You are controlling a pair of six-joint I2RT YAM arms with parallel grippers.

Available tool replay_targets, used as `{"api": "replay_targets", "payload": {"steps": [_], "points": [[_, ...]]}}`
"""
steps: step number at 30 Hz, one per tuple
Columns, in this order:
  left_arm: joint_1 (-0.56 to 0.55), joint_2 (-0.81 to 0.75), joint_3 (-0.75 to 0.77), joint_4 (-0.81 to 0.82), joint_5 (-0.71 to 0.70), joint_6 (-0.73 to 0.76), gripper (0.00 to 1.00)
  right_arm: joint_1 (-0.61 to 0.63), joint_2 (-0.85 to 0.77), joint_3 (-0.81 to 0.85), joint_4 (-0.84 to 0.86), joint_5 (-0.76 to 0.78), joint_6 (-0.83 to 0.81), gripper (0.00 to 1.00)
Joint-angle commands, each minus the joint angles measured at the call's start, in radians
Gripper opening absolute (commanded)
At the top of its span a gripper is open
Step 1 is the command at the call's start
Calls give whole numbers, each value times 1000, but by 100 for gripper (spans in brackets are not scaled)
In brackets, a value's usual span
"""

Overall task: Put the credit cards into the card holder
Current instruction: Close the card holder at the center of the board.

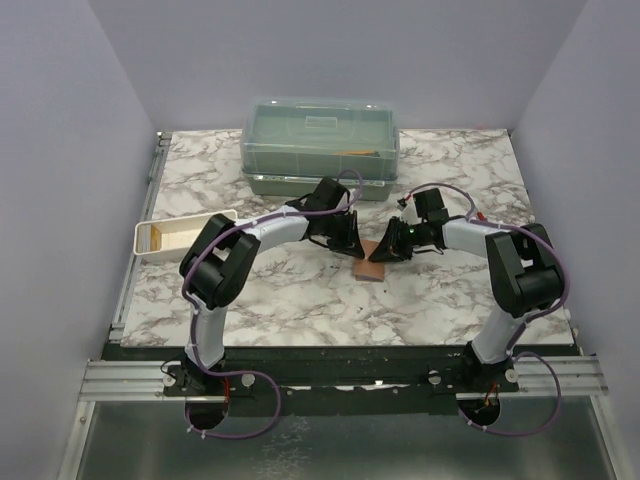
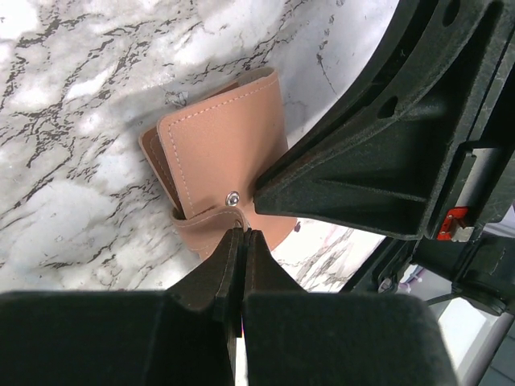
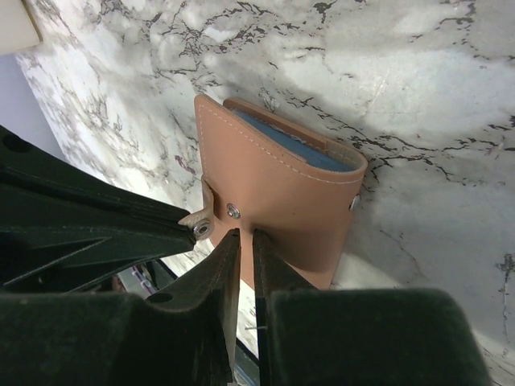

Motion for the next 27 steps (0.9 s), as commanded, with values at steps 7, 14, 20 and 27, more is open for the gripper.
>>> {"api": "replay_targets", "payload": {"steps": [7, 14, 20, 27], "points": [[-17, 60, 92, -95, -51, 30, 0, -2, 78, -14, 21, 84, -40, 15], [-22, 73, 116, -129, -107, 33, 0, -2, 84, -11, 20, 77, -44, 15], [-28, 88, 140, -159, -132, 44, 0, -2, 87, -13, 21, 75, -47, 15], [-39, 113, 168, -180, -148, 56, 0, -2, 92, -14, 23, 73, -46, 14]]}}
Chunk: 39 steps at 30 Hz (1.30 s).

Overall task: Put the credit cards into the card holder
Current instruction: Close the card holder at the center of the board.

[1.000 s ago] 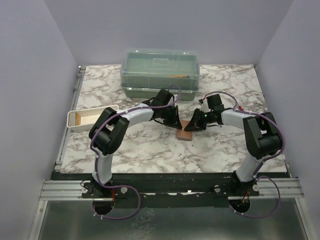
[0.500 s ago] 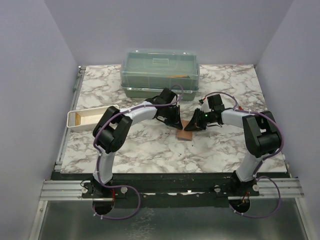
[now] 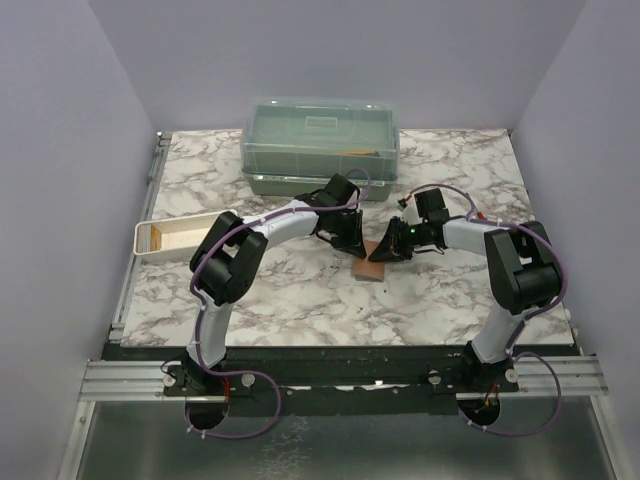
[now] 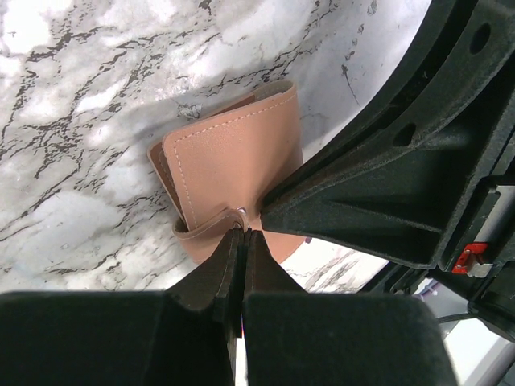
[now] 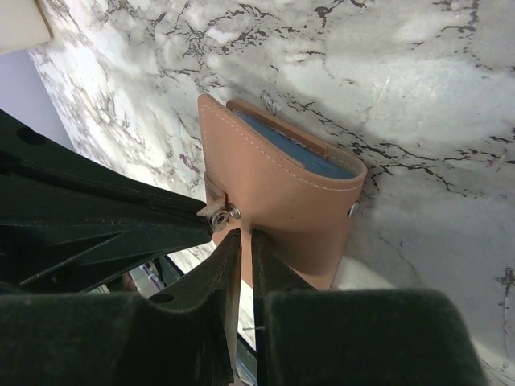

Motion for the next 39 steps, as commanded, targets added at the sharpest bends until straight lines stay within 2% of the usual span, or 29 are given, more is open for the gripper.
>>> {"api": "replay_targets", "payload": {"steps": [1, 11, 18, 30, 39], "points": [[-15, 45, 35, -32, -71, 32, 0, 7, 65, -15, 1, 123, -47, 14], [-50, 67, 87, -125, -166, 85, 0, 6, 61, -13, 1, 110, -41, 14], [-55, 95, 94, -144, -163, 92, 0, 6, 32, -14, 11, 91, -15, 14], [-58, 123, 113, -148, -116, 118, 0, -14, -54, -21, -12, 160, 16, 13], [-64, 153, 142, -204, -121, 153, 0, -23, -31, -9, -35, 205, -12, 11]]}}
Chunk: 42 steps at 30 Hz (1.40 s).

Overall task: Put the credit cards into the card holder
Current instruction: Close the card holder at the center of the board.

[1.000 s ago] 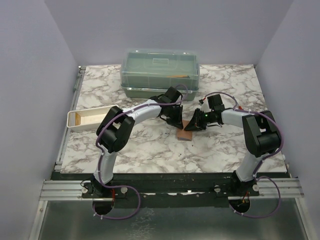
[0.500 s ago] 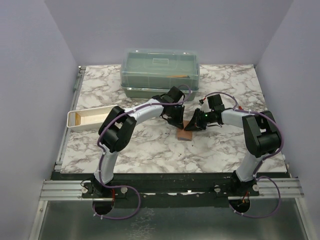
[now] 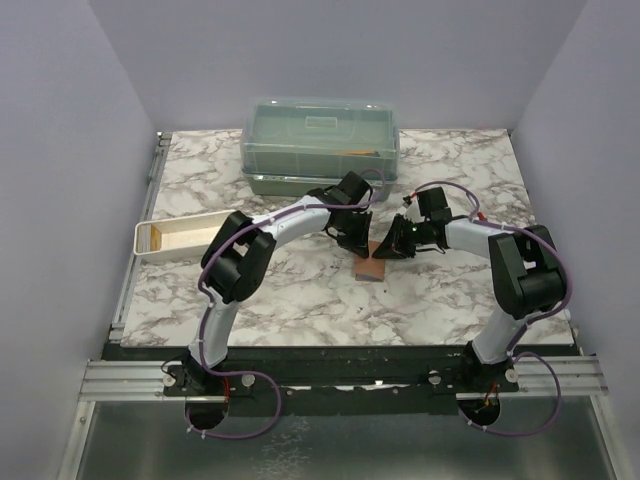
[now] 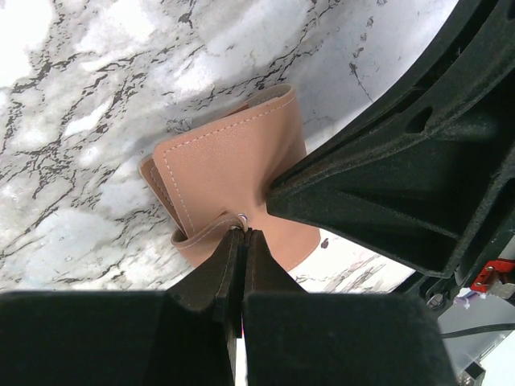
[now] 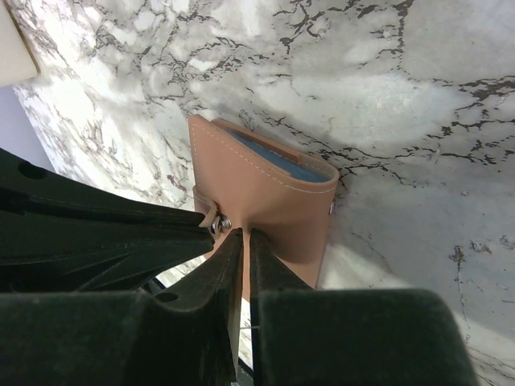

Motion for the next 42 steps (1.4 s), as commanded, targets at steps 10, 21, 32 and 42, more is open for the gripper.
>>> {"api": "replay_targets", "payload": {"steps": [10, 21, 32, 42], "points": [[-67, 168, 103, -184, -116, 116, 0, -8, 59, -17, -11, 120, -39, 10], [-86, 235, 147, -230, -148, 137, 0, -8, 67, -17, -15, 132, -39, 9], [-106, 304, 167, -231, -141, 119, 0, -9, 75, -28, -14, 143, -36, 8], [-154, 356, 113, -167, -197, -21, 0, -8, 78, -45, -7, 145, -20, 7]]}}
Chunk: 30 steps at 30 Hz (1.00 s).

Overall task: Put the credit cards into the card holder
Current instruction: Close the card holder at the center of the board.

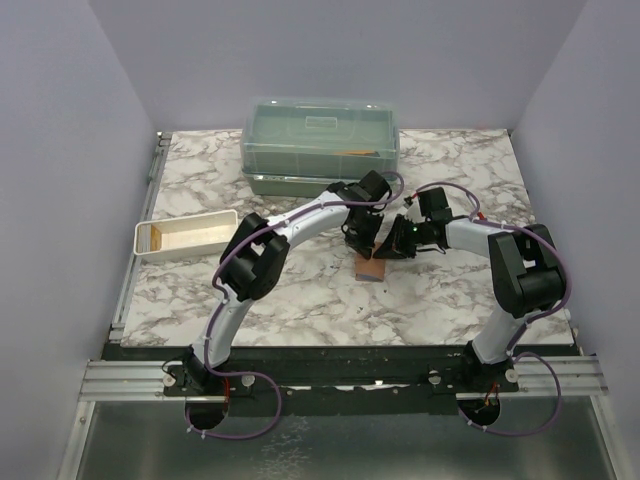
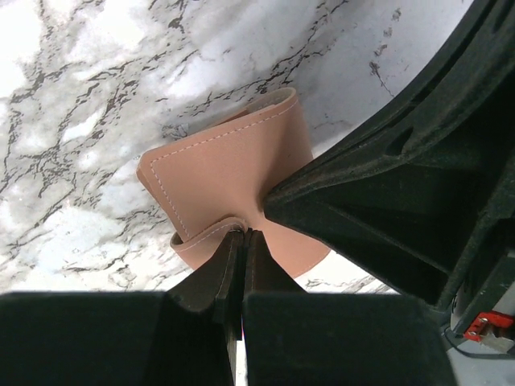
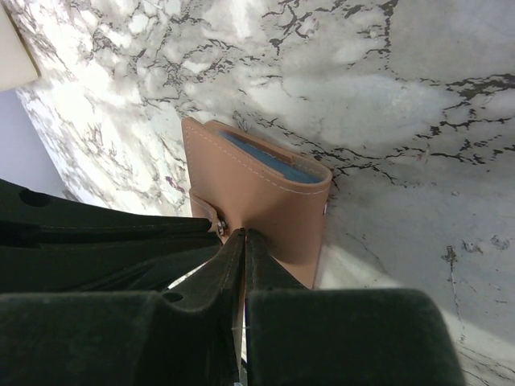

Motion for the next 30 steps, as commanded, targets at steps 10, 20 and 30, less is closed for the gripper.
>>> {"api": "replay_targets", "payload": {"steps": [10, 20, 30], "points": [[-115, 255, -149, 117, -190, -185, 0, -7, 66, -68, 13, 134, -10, 5], [-50, -27, -143, 129, -108, -145, 27, -8, 5, -2, -44, 108, -78, 22], [62, -410, -274, 135, 8, -75, 46, -6, -126, 41, -160, 161, -168, 55]]}}
